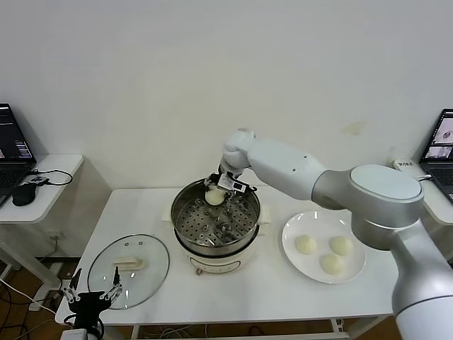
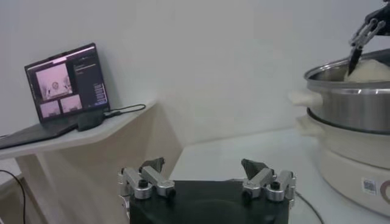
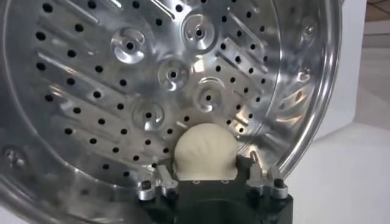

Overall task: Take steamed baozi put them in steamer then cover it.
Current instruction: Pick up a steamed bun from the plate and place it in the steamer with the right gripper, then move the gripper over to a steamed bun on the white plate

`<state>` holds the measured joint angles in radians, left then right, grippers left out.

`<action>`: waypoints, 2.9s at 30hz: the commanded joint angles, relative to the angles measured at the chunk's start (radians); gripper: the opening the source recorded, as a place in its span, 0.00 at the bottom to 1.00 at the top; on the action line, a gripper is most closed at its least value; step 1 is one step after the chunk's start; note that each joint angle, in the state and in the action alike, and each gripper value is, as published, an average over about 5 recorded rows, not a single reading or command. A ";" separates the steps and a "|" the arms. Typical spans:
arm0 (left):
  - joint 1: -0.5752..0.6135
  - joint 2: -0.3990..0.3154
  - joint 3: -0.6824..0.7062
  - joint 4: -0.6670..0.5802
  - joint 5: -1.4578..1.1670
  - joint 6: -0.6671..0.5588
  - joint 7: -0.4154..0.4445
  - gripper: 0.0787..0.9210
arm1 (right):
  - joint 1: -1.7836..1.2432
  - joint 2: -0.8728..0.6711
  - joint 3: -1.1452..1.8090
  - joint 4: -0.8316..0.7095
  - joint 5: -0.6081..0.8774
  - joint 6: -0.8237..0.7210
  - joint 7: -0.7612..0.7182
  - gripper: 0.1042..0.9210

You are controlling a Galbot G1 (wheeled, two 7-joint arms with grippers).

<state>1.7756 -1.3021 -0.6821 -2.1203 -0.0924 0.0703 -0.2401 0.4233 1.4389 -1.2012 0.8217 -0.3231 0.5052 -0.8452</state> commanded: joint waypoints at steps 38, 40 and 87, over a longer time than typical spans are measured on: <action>0.036 0.021 0.008 -0.044 0.013 0.007 0.024 0.88 | -0.444 -0.940 0.384 0.702 0.201 -0.785 -0.184 0.88; 0.036 0.022 0.007 -0.041 0.015 0.008 0.025 0.88 | -0.461 -0.909 0.393 0.664 0.188 -0.777 -0.182 0.88; 0.026 0.021 -0.027 -0.008 -0.005 0.008 0.018 0.88 | -0.503 -0.663 0.442 0.428 0.102 -0.767 -0.163 0.51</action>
<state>1.8015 -1.2805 -0.7095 -2.1276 -0.0973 0.0786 -0.2220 -0.0849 0.7821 -0.7745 1.2419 -0.2319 -0.2598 -1.0046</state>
